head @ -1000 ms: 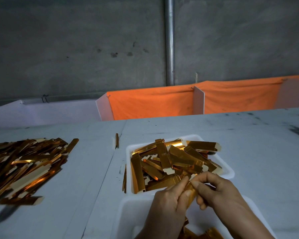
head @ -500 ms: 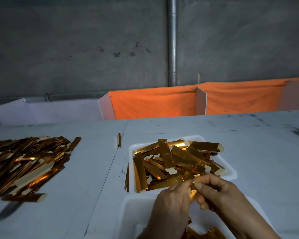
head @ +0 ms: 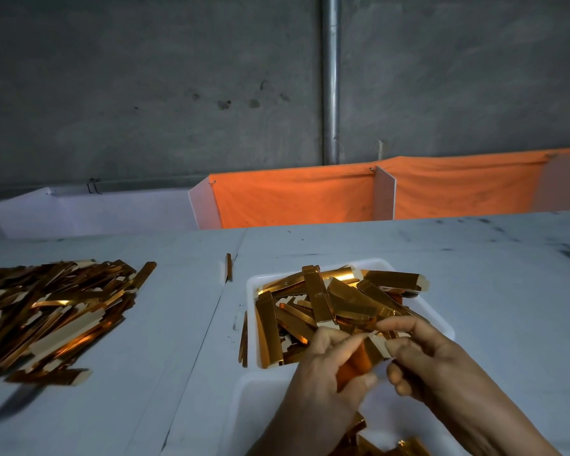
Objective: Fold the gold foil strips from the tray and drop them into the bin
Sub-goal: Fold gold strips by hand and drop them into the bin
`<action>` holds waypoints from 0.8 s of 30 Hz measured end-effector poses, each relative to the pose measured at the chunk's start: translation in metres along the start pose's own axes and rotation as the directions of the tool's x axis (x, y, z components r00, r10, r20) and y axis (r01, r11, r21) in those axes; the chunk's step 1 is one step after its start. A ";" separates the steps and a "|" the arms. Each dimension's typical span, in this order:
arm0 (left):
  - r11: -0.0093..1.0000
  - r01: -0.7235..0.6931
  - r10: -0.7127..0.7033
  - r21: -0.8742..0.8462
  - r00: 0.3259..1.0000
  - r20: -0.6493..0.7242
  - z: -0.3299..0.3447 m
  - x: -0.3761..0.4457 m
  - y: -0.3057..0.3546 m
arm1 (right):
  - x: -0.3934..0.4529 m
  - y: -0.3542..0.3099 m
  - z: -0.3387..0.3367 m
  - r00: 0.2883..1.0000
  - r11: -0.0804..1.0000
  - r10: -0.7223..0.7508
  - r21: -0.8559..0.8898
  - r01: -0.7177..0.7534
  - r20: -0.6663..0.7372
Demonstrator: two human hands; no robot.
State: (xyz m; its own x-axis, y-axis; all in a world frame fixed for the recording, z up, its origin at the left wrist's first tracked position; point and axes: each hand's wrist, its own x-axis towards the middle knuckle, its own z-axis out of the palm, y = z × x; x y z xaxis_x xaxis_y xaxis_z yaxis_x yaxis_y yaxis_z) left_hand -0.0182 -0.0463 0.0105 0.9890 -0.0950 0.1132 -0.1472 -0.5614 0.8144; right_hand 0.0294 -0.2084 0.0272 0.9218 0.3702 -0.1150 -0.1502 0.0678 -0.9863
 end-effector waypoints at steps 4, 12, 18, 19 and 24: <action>0.995 -0.009 0.007 -0.098 1.000 -0.021 -0.004 -0.002 -0.001 | -0.001 -0.002 -0.003 1.000 0.998 0.003 -0.057 -0.002 0.019; 0.974 -0.016 0.006 -0.227 0.999 -0.045 -0.011 -0.003 -0.006 | -0.008 -0.011 -0.002 0.992 0.988 -0.079 -0.129 0.091 0.094; 0.985 -0.015 0.009 -0.170 0.999 -0.036 -0.011 -0.002 -0.009 | -0.012 -0.014 0.000 0.987 0.961 -0.090 -0.248 0.121 0.132; 0.985 -0.019 0.013 -0.170 0.999 -0.037 -0.011 -0.002 -0.009 | -0.012 -0.014 0.001 0.985 0.958 -0.109 -0.250 0.139 0.130; 0.992 -0.047 0.040 -0.117 0.997 -0.061 -0.010 -0.004 -0.004 | -0.010 -0.009 0.005 0.976 0.914 -0.197 -0.344 0.216 0.091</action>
State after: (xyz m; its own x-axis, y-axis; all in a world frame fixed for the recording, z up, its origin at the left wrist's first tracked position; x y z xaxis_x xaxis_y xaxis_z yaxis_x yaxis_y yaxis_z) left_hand -0.0213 -0.0357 0.0127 0.9813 -0.0674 0.1801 -0.1909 -0.4560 0.8693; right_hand 0.0200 -0.2082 0.0377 0.8968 0.4326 0.0927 0.1849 -0.1762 -0.9668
